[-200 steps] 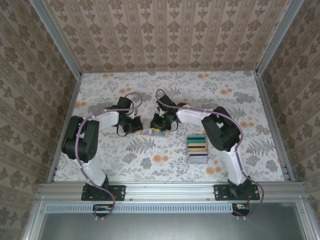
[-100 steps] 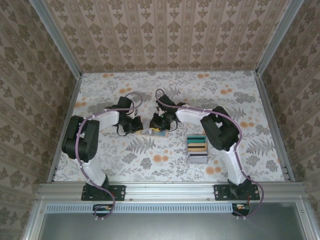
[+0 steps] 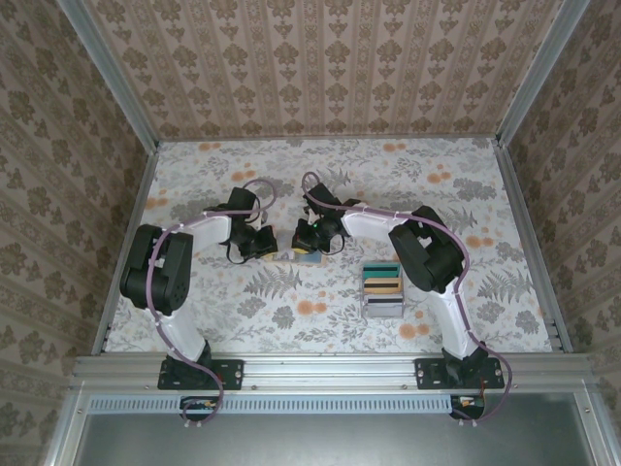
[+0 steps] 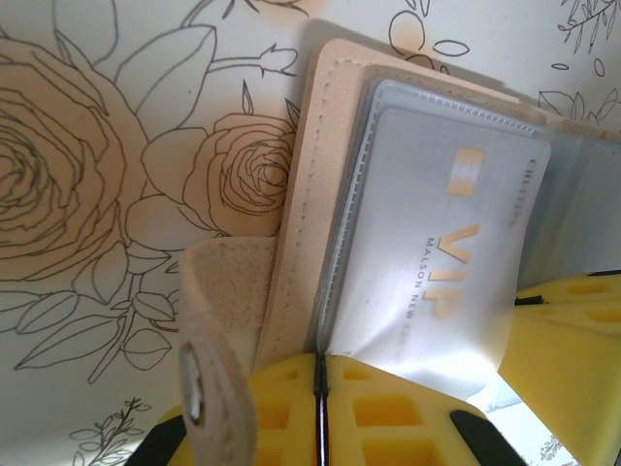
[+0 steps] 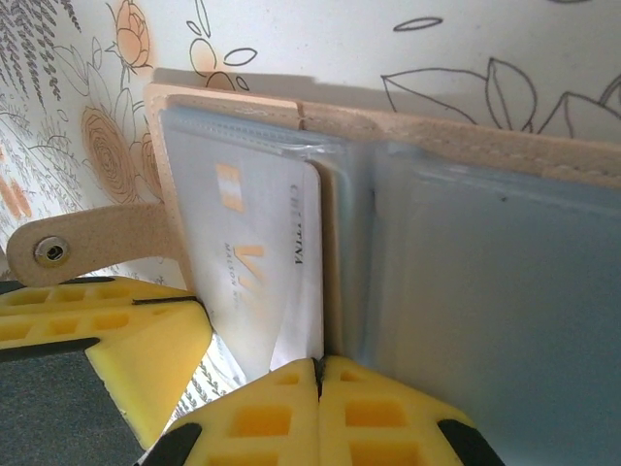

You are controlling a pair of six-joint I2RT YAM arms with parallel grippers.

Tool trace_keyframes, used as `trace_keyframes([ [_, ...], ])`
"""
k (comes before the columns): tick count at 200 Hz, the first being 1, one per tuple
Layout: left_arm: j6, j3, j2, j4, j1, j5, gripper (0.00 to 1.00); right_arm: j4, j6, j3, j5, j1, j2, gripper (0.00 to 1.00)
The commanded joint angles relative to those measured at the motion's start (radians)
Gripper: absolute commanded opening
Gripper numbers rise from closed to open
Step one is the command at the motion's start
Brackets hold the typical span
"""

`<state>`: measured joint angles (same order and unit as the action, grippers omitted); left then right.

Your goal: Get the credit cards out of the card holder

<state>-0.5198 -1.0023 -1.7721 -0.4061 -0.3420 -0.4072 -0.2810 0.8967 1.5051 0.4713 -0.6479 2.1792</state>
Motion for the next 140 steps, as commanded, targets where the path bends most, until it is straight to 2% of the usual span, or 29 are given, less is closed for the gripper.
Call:
trace_keyframes([
  [1,0.007,0.001,-0.021,-0.033,-0.012,0.017,0.1,0.013,-0.008,-0.039,-0.01,-0.001,-0.036,0.0],
  [55,0.009,0.006,-0.015,-0.036,0.006,0.018,0.1,0.034,-0.026,-0.148,-0.026,0.041,-0.117,0.0],
  [128,0.01,0.005,-0.012,-0.035,0.007,0.011,0.1,0.055,-0.025,-0.16,-0.002,0.048,-0.117,0.0],
  [140,0.01,0.004,-0.013,-0.032,0.005,0.008,0.1,0.061,-0.023,-0.154,0.003,0.046,-0.106,0.12],
])
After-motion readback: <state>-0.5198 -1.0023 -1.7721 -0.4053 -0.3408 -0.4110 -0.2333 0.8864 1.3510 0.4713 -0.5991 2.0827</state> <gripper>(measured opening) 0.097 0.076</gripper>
